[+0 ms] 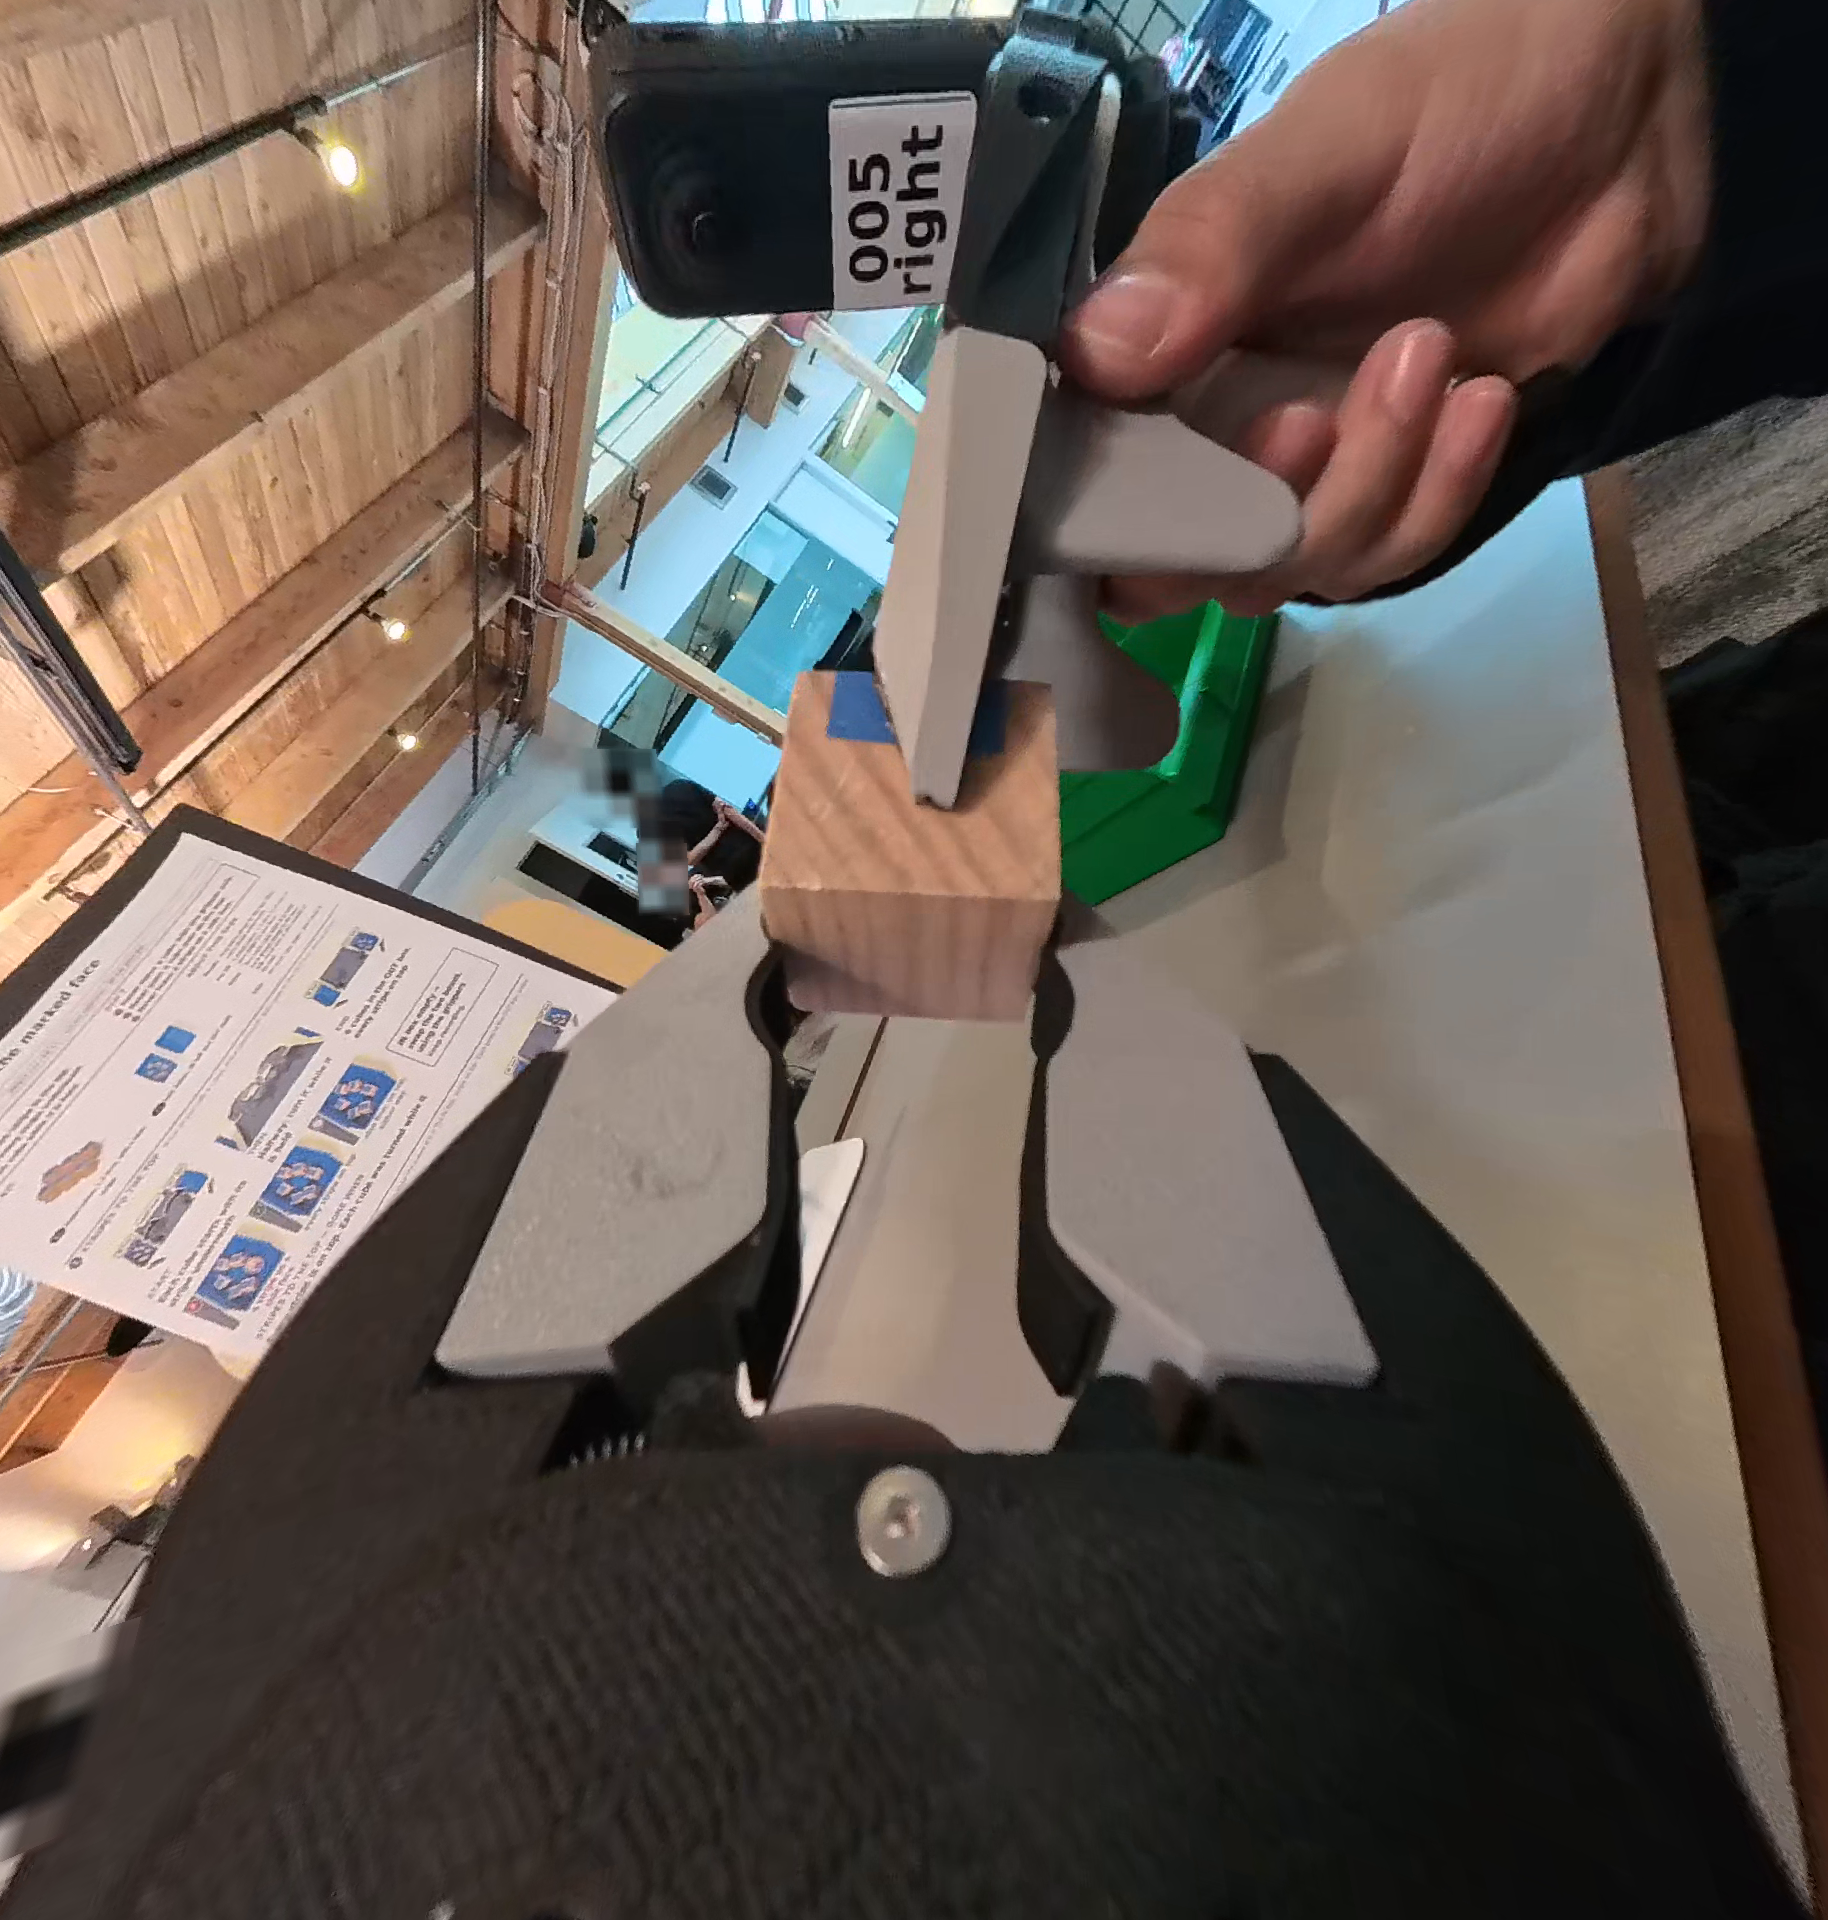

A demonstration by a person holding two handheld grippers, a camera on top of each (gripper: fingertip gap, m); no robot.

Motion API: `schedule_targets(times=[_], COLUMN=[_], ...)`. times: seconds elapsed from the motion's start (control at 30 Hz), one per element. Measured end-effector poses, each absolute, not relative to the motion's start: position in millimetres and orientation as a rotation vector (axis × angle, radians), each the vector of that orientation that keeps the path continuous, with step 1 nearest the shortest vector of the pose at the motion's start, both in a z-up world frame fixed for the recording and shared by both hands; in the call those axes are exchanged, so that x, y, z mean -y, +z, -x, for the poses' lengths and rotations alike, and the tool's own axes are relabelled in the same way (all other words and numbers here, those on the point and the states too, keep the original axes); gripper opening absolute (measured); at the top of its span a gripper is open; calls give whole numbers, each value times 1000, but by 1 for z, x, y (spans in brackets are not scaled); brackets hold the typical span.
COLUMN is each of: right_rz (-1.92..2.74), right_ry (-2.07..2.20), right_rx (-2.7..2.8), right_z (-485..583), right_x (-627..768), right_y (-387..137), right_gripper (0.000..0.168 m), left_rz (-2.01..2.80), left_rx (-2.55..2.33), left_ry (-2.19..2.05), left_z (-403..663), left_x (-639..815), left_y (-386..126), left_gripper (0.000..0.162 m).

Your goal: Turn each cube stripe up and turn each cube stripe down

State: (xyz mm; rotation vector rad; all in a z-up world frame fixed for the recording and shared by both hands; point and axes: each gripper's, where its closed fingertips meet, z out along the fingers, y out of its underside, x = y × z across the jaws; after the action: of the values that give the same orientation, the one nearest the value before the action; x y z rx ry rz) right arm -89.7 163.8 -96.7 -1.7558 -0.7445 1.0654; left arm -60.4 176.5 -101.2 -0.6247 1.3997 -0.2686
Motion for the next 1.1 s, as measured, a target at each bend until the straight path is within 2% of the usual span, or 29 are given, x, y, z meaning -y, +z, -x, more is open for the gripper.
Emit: schedule_targets(times=[0.17, 0.83, 0.97, 1.1], right_rz=[1799, 1727, 1668, 1729], right_ry=[966, 1033, 867, 260], right_rx=[755, 742, 567, 165], right_z=[86, 80, 15, -143], right_x=[-168, -173, -195, -234], right_y=[-105, -97, -71, -76], right_gripper=[42, 41, 41, 41], left_rz=[631, 656, 738, 855], left_rx=[-1428, -1355, -1294, -1197], left_ry=[-145, -192, -214, -225], left_z=[59, 63, 76, 89], left_x=[-185, -191, -210, -234], left_y=[-109, -104, -96, -84], left_gripper=[43, 44, 49, 44])
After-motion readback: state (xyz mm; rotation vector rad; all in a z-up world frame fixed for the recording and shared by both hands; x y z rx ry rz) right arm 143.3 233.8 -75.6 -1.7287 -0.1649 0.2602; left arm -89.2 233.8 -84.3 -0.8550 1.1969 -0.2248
